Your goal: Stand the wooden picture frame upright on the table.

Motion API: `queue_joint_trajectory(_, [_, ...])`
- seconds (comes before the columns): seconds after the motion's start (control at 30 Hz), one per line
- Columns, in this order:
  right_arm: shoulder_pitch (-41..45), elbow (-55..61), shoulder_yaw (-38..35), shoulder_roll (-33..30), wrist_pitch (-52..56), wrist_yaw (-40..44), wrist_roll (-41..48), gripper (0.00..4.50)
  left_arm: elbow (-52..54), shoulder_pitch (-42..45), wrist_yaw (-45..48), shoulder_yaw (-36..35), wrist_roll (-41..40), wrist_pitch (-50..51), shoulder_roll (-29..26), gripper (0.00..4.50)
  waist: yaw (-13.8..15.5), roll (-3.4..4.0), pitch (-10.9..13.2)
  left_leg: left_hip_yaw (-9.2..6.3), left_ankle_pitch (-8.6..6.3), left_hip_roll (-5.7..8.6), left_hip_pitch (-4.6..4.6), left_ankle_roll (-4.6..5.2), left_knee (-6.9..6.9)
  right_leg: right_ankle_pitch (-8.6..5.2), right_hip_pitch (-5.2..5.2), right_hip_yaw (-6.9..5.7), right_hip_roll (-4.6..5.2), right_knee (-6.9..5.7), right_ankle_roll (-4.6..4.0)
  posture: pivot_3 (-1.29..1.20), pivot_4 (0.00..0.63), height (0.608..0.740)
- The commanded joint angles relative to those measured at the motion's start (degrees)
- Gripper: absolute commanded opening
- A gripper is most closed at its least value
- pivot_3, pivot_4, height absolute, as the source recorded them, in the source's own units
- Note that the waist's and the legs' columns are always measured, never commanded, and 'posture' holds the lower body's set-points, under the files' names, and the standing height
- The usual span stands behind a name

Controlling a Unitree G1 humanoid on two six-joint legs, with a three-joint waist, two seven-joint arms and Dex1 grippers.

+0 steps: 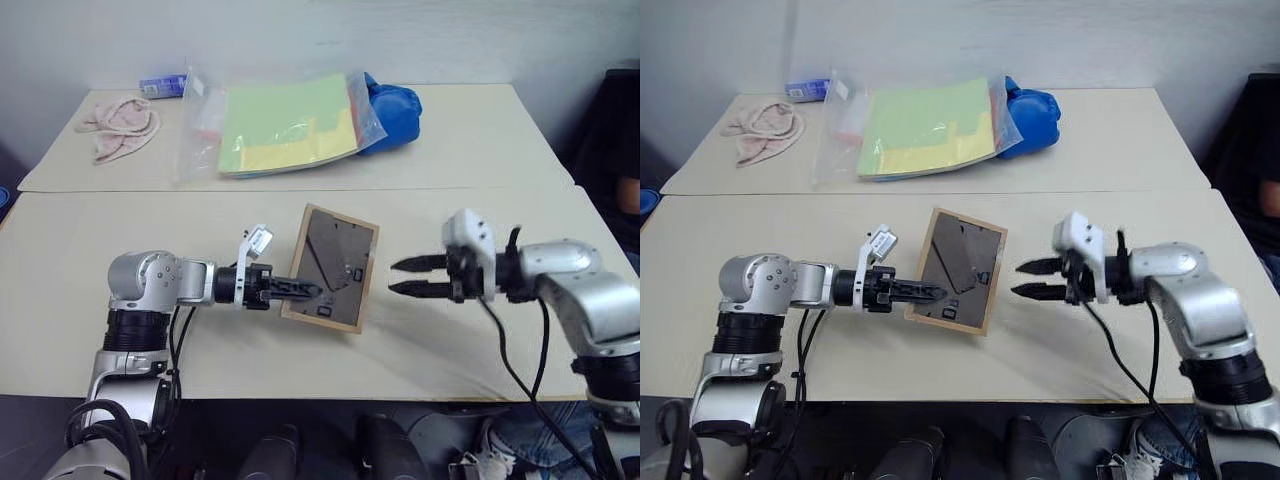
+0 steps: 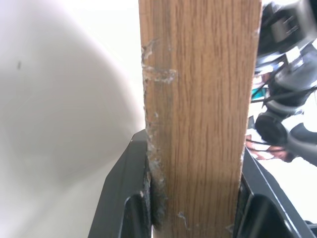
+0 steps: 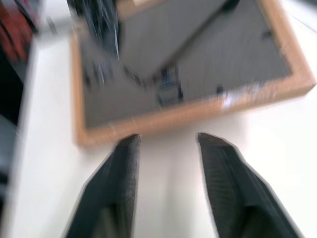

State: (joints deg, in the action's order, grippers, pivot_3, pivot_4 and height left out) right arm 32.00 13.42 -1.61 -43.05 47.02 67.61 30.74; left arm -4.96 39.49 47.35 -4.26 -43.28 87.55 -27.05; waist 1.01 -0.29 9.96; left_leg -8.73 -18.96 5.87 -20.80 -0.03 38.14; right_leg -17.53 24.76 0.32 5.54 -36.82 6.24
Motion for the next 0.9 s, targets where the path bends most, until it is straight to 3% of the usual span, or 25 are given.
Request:
queue_joint_trajectory(0.03, [3.6,1.54,-0.45,3.76,7.12,-4.05,6.12,3.25,5.51,0.15,3.8,1.27,-2.67,-4.58,-1.03,1.28,0.0,0.0,0.0,0.0,0.0,-0.01,0.0,0.0,-0.02,0.0,0.0,0.0,0.0,0.0,-0.01,0.0,0.15,0.74])
queue_joint_trajectory(0.17, [6.9,-1.67,2.03,8.59,8.12,-8.07,5.61,4.5,9.4,-0.51,6.53,3.28,-4.09,-6.65,-1.75,1.28,-0.05,0.0,0.0,0.02,0.0,0.02,-0.11,0.0,-0.01,0.0,0.13,0.02,0.03,0.01,-0.01,0.0,0.15,0.74])
queue_joint_trajectory(0.27, [8.02,-2.83,5.2,10.37,5.59,-9.7,2.8,4.5,9.97,-0.57,5.55,4.64,-3.09,-8.32,-2.04,1.28,-0.28,0.0,0.0,0.06,0.0,0.03,-0.4,0.0,0.05,0.0,0.48,0.06,0.03,-0.11,-0.01,0.0,0.15,0.74])
queue_joint_trajectory(0.4, [8.04,1.36,4.73,10.15,6.96,-6.93,7.89,4.5,8.97,-0.82,5.64,6.36,-1.41,-11.2,-3.03,1.28,-0.17,-0.01,0.01,0.08,0.01,0.07,-0.51,0.0,0.08,0.0,0.59,0.06,0.06,-0.14,0.0,0.0,0.15,0.74])
queue_joint_trajectory(0.7, [4.77,8.66,-0.64,3.04,10.17,-6.24,15.42,4.5,3.59,0.06,5.71,4.72,-0.42,-13.95,-4.33,1.28,-0.22,-0.02,0.01,0.08,0.01,0.06,-0.52,0.0,0.07,0.0,0.59,0.05,0.05,-0.15,0.0,0.0,0.15,0.74])
queue_joint_trajectory(0.9, [0.1,6.9,1.92,-6.22,-7.47,-3.34,0.77,4.5,2.47,0.7,6.96,3.97,-1.31,-14.26,-5.97,1.28,-0.16,-0.05,0.03,0.18,0.01,0.08,-0.53,0.01,0.04,0.0,0.66,0.07,0.04,-0.16,0.0,0.0,0.15,0.74])
